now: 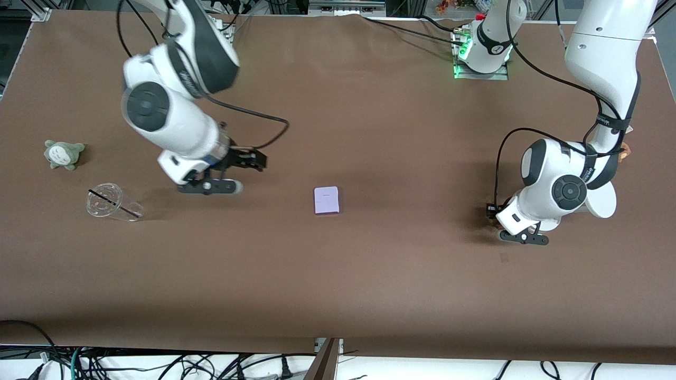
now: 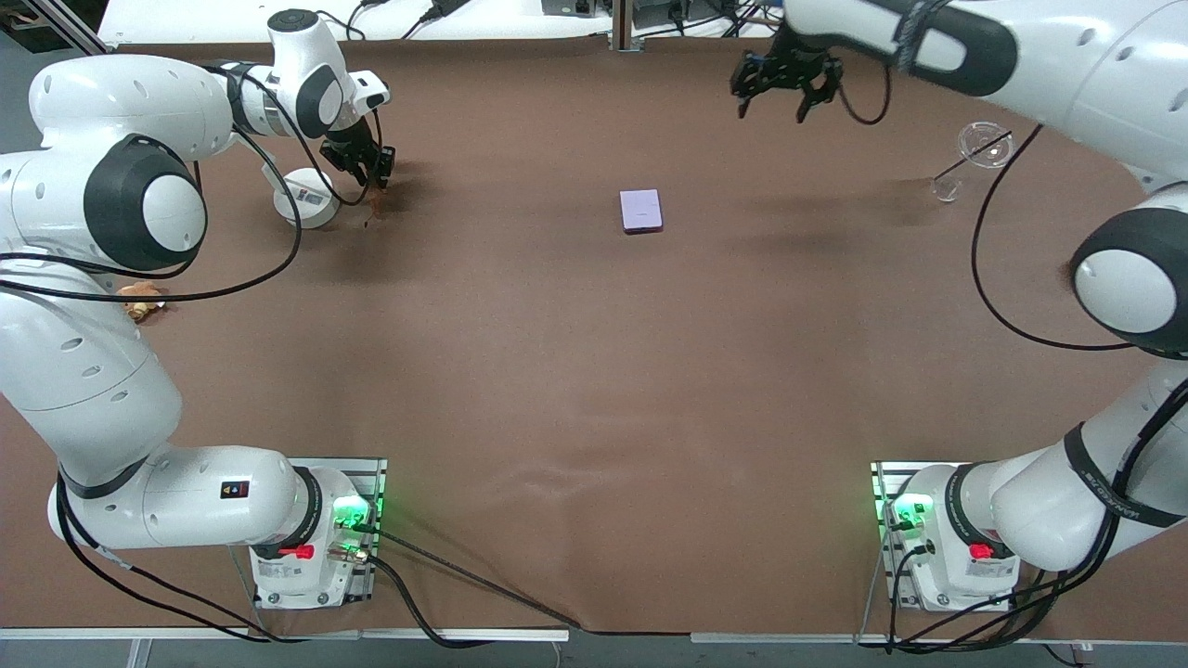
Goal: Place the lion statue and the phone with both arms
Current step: 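Raise the left gripper away while the right gripper reaches the phone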
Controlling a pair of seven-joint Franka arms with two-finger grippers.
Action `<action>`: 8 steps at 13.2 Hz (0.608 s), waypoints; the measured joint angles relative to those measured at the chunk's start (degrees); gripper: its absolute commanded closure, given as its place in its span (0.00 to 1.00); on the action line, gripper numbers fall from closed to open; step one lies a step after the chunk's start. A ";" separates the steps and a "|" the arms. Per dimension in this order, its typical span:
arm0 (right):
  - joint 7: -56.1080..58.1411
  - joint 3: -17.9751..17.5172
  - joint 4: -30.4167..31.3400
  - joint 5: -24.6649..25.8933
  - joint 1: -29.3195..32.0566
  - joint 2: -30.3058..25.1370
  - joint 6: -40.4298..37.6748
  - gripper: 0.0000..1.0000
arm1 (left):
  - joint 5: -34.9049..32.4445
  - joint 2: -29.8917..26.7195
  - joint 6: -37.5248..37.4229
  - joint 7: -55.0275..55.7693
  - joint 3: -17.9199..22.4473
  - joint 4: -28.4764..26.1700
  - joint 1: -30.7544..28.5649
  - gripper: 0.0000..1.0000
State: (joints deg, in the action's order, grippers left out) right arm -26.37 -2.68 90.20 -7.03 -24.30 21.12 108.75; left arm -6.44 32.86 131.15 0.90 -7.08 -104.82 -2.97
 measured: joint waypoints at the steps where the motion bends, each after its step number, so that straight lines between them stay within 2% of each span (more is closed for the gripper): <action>1: -1.15 -0.01 -0.04 0.02 -1.62 1.65 2.15 0.00 | 0.00 -0.19 0.01 0.03 -0.04 0.18 0.00 0.00; 4: -2.91 0.00 -0.05 0.95 -6.21 7.00 8.20 0.00 | 0.00 -1.97 -2.88 0.06 -0.55 2.37 0.03 0.00; 8: -3.47 0.09 -0.47 1.23 -8.81 13.74 16.37 0.00 | 0.00 -7.86 -19.77 0.06 -0.86 12.10 0.12 0.00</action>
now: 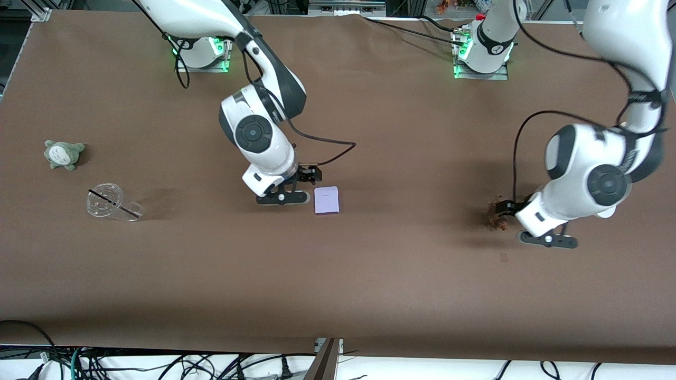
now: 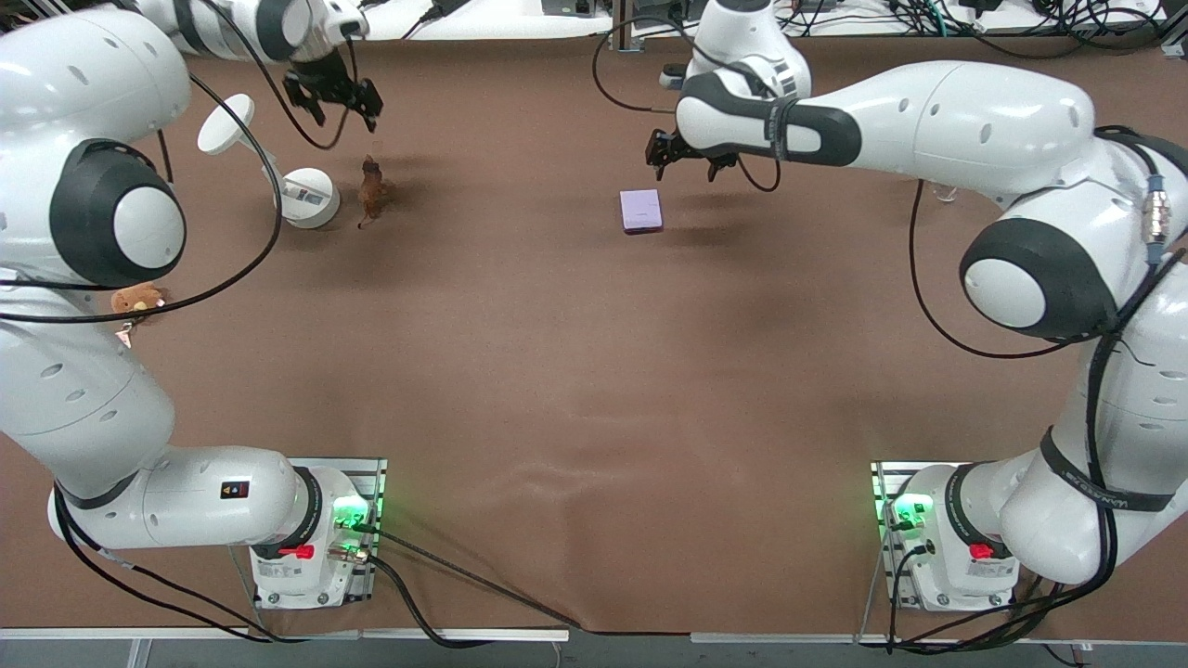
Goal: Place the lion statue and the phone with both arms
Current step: 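Raise the left gripper away while the right gripper reaches the phone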
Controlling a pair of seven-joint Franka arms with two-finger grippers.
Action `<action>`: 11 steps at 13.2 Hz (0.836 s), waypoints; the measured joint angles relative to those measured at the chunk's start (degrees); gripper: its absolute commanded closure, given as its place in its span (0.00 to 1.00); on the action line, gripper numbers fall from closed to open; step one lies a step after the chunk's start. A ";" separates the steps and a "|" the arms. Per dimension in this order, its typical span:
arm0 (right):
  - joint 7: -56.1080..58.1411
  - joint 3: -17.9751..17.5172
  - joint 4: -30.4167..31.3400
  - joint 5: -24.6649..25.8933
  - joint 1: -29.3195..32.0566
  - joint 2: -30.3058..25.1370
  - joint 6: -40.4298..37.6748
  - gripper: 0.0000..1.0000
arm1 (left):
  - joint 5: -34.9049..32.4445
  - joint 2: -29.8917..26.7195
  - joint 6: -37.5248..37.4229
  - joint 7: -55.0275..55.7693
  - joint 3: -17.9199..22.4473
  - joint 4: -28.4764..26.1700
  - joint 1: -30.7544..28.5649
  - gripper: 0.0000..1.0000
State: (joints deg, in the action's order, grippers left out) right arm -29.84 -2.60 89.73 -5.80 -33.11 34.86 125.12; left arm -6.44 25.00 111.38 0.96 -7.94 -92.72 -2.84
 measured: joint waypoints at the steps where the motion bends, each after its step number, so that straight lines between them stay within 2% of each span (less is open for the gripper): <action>1: -0.19 0.04 -0.69 0.51 -0.74 1.34 0.84 0.00 | 0.00 -1.74 -3.53 0.00 -0.01 2.30 0.00 0.00; 5: -1.35 0.18 -5.46 3.04 -3.03 7.01 2.76 0.00 | 0.01 -6.74 -18.94 0.00 -0.66 12.58 0.03 0.00; 7: -1.36 0.21 -6.57 4.60 -3.74 9.64 6.13 0.00 | 1.12 -8.12 -22.18 0.00 -0.55 17.40 0.11 0.00; 9: -1.35 0.22 -6.76 5.97 -4.21 11.98 10.67 0.00 | 4.87 -12.09 -22.16 0.13 0.92 16.35 0.79 0.00; 11: -1.35 0.24 -6.90 7.08 -4.86 14.02 14.93 0.00 | 5.57 -18.75 -20.26 0.13 3.33 8.89 1.87 0.00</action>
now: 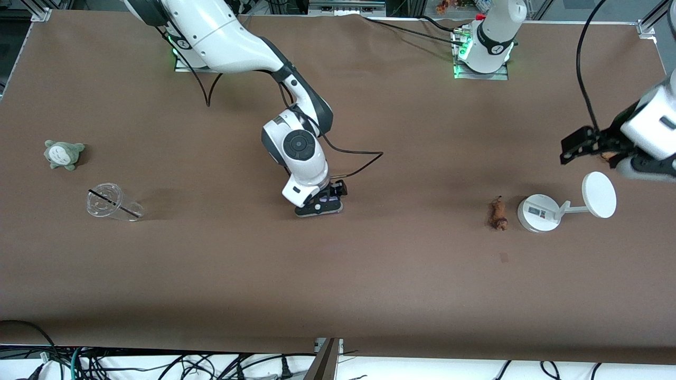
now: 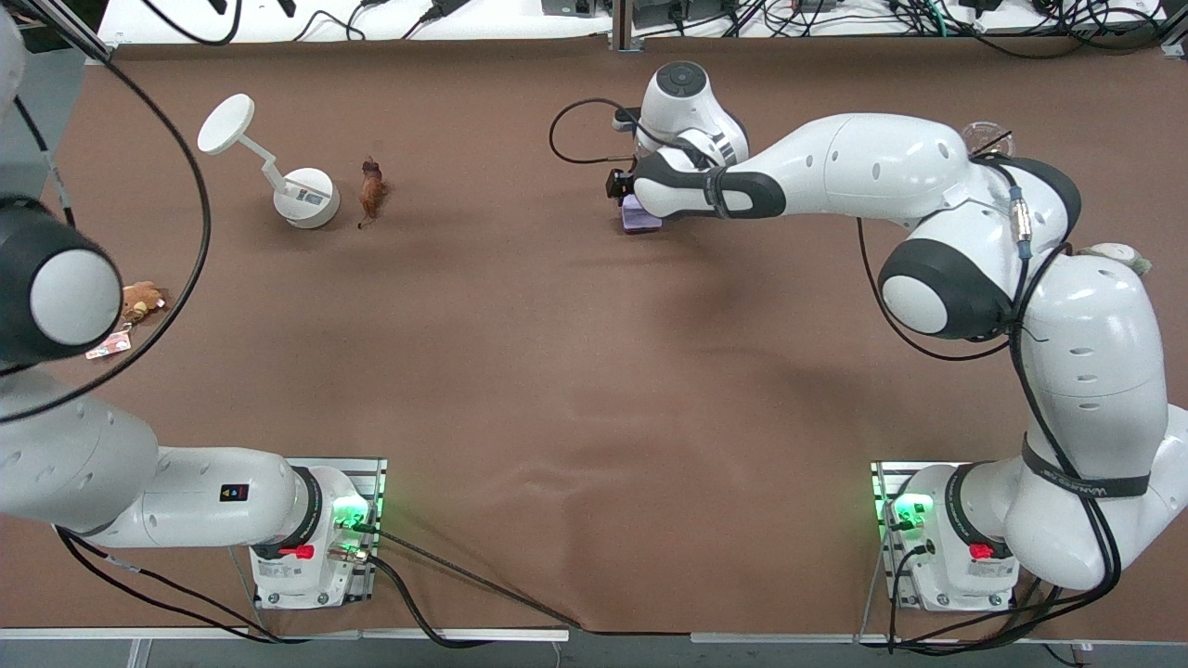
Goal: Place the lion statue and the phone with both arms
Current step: 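Raise the left gripper away while the right gripper reaches the phone, then grasp the folded phone with the right gripper and carry it toward the cup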
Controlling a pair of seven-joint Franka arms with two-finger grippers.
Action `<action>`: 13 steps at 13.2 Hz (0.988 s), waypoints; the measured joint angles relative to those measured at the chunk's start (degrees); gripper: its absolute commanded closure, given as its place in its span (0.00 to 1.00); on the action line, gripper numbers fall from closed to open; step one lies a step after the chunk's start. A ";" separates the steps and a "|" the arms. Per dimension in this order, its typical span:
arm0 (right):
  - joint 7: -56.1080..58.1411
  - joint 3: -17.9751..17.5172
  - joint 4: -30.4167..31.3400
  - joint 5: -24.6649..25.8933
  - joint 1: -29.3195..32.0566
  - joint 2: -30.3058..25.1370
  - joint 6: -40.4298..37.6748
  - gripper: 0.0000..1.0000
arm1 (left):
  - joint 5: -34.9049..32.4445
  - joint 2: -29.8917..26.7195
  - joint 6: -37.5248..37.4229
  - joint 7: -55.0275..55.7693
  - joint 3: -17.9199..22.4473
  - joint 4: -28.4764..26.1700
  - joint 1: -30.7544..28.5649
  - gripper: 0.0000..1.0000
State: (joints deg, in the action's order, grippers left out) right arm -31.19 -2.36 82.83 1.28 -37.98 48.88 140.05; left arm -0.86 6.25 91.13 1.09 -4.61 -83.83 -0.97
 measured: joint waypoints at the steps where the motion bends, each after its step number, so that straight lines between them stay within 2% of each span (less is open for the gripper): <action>1: 0.00 0.01 -0.12 0.47 -0.29 0.85 1.71 0.00 | 0.00 -2.68 0.30 0.00 0.45 -3.57 0.04 0.00; 3: 0.00 0.07 -0.79 1.32 -0.96 2.27 3.24 0.00 | 0.01 -4.98 0.33 0.00 0.70 -7.41 0.02 0.00; 7: 0.00 0.21 -1.74 2.27 -1.35 3.36 3.38 0.00 | 0.01 -5.16 -0.33 0.00 0.81 -8.66 -0.27 0.00; 9: 0.00 0.49 -1.76 2.28 -1.34 3.37 3.38 0.48 | 0.02 -5.65 -1.35 -0.09 0.97 -8.96 -1.44 0.00; 10: 0.00 0.73 -1.82 2.28 -1.30 3.36 3.38 0.66 | 0.05 -6.21 -2.07 -0.13 0.98 -9.14 -1.88 0.00; 11: -0.01 0.80 -2.02 2.28 -1.24 3.17 3.24 0.79 | 0.08 -6.76 -3.11 -0.41 0.94 -9.28 -1.94 0.00; 13: -0.01 1.15 -2.52 2.28 -0.91 3.13 2.07 0.80 | 0.10 -7.46 -5.40 -2.07 -0.43 -9.37 -1.78 0.00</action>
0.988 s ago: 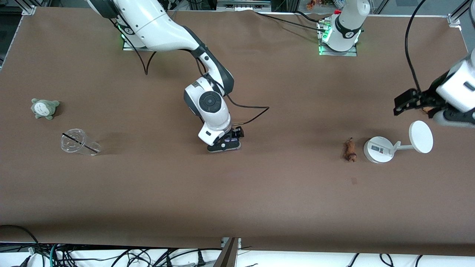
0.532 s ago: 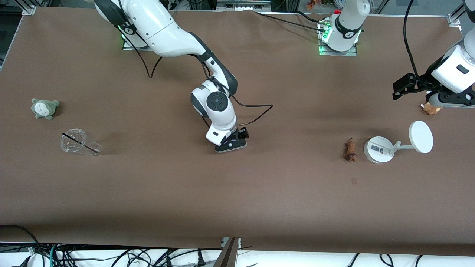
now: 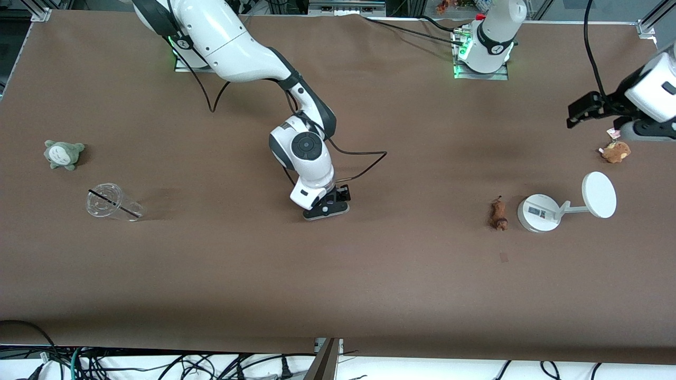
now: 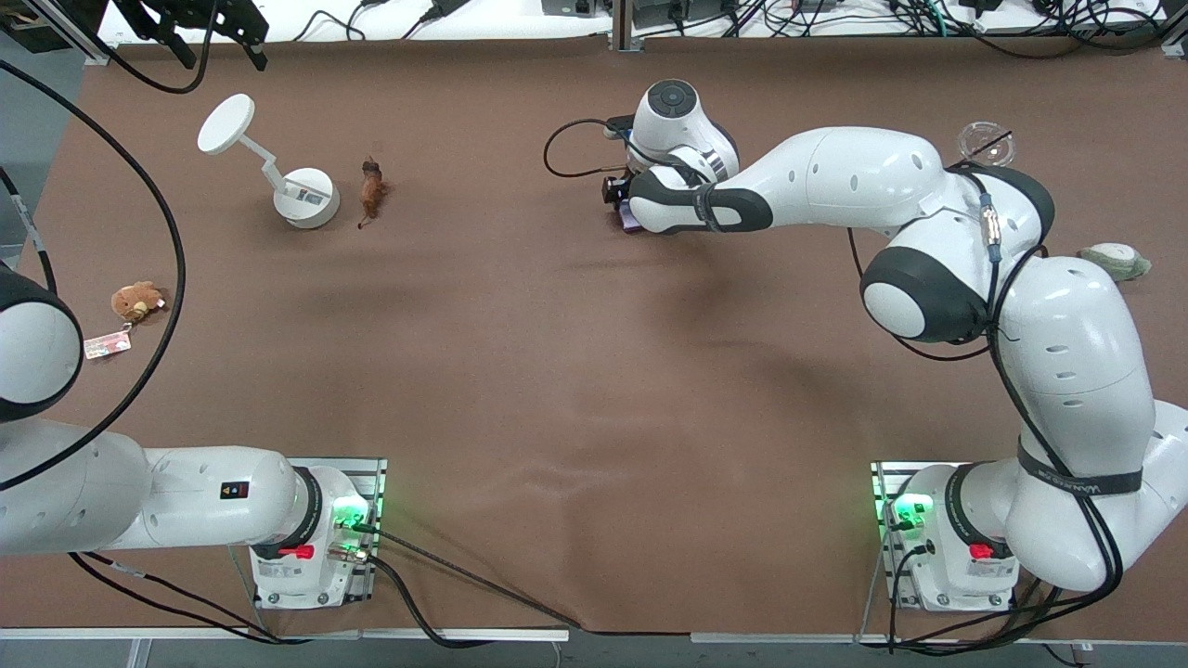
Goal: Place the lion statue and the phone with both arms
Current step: 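Grasp the folded phone with the right gripper and carry it toward the cup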
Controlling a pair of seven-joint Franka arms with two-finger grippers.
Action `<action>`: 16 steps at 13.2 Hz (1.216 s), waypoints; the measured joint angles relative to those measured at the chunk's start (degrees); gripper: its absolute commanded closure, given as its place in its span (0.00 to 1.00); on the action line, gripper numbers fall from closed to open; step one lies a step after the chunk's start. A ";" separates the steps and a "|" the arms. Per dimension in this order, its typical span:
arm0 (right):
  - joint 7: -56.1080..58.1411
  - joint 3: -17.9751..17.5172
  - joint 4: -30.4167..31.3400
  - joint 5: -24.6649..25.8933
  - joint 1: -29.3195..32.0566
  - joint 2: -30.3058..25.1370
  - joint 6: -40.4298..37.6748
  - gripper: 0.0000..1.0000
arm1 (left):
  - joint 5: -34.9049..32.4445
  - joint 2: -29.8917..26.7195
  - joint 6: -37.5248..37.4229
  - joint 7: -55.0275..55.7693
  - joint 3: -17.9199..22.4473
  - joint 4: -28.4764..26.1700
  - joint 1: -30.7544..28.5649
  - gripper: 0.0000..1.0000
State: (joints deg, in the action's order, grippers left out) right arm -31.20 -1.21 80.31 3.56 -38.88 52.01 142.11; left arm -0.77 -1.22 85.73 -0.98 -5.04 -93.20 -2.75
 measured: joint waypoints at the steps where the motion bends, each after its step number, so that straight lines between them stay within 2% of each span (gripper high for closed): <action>1: 0.02 0.13 -0.81 0.00 0.44 -0.31 -2.46 0.82 | 0.00 -0.14 -0.14 -0.13 -1.00 0.00 0.03 0.00; 4: 1.35 0.36 -3.65 -0.12 3.70 -6.03 -15.11 0.92 | 0.00 1.07 4.07 -0.12 -1.53 -0.61 -0.03 0.00; 6: 4.63 0.49 -3.99 -2.34 6.77 -11.64 -23.56 1.00 | 0.00 1.88 5.71 0.70 -2.71 -0.70 0.03 0.00; 8: 10.54 0.60 -3.96 -5.02 10.82 -16.69 -31.27 1.00 | 0.00 1.94 5.74 1.26 -3.47 -0.78 0.14 0.00; 10: 16.68 0.90 -3.84 -5.61 15.12 -20.51 -38.22 1.00 | 0.00 1.97 5.73 1.48 -3.43 -0.91 0.07 0.00; 12: 21.42 3.30 -3.58 -5.71 17.36 -22.83 -42.30 1.00 | 0.00 2.60 5.75 1.64 -3.42 -1.00 0.06 0.00; 16: 31.42 12.13 -0.73 -6.05 17.80 -23.87 -43.57 1.00 | 0.00 4.79 6.44 2.16 -3.46 -1.02 0.11 0.00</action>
State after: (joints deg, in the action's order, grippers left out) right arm 0.22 10.92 79.58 -2.49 -21.08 28.14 98.55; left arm -0.77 3.57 92.17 1.18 -8.50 -94.22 -2.64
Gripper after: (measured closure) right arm 0.159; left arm 0.000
